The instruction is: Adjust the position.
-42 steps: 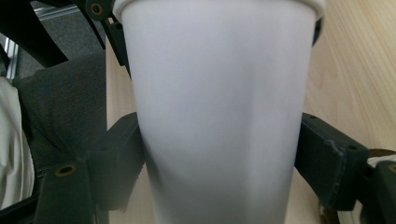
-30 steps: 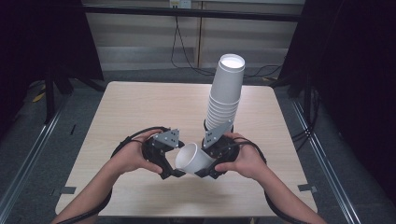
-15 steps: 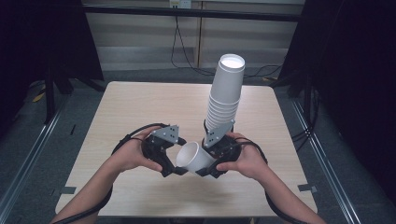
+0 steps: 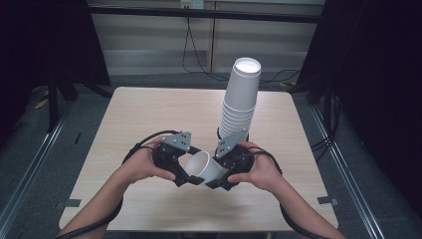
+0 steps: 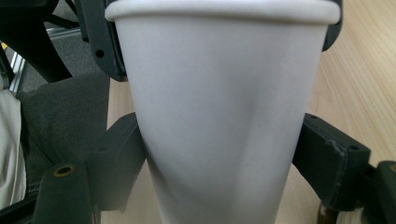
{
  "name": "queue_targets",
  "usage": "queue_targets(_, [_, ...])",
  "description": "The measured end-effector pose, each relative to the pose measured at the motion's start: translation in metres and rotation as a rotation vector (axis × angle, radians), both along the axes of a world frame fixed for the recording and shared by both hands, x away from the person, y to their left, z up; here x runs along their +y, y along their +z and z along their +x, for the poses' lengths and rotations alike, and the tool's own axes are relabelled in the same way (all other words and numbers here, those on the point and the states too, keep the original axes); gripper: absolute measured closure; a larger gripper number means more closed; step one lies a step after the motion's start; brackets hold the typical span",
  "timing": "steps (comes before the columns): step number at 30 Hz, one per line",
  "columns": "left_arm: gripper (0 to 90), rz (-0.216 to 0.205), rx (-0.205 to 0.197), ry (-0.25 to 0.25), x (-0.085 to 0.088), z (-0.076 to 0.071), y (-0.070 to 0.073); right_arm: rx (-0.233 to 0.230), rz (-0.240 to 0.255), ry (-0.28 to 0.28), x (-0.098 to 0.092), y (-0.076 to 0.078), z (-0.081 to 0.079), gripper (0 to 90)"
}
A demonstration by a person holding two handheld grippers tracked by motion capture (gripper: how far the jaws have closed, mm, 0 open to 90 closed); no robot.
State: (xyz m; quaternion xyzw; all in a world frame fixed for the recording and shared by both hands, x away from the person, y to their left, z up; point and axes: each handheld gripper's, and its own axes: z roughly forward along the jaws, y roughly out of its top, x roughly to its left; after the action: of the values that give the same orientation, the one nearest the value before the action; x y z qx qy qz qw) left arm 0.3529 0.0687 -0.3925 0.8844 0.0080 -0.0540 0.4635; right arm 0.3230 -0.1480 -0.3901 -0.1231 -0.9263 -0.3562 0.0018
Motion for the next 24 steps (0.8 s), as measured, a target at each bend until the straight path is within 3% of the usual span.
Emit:
queue_targets(4, [11.7, 0.008, -0.010, 0.000, 0.002, 0.001, 0.003, 0.003, 0.021, -0.004, -0.001, -0.001, 0.000, 21.5])
queue_targets(6, [12.5, 0.016, 0.010, 0.007, 0.002, 0.000, 0.004, -0.003, 0.038, -0.003, -0.001, -0.002, 0.000, 21.6])
queue_targets(10, [12.5, 0.055, -0.009, 0.013, 0.002, -0.001, 0.006, -0.010, 0.040, -0.015, -0.001, -0.005, -0.002, 21.4])
queue_targets(16, [12.2, 0.130, -0.034, 0.063, 0.011, 0.002, 0.007, -0.021, 0.072, -0.061, -0.012, -0.012, -0.003, 18.6])
queue_targets(21, [11.9, 0.207, -0.051, 0.074, 0.014, 0.003, 0.006, -0.025, 0.051, -0.095, -0.024, -0.024, -0.005, 17.8])
queue_targets(24, [11.9, 0.216, -0.052, 0.098, 0.017, 0.004, 0.005, -0.043, 0.033, -0.114, -0.030, -0.035, -0.006, 17.5])
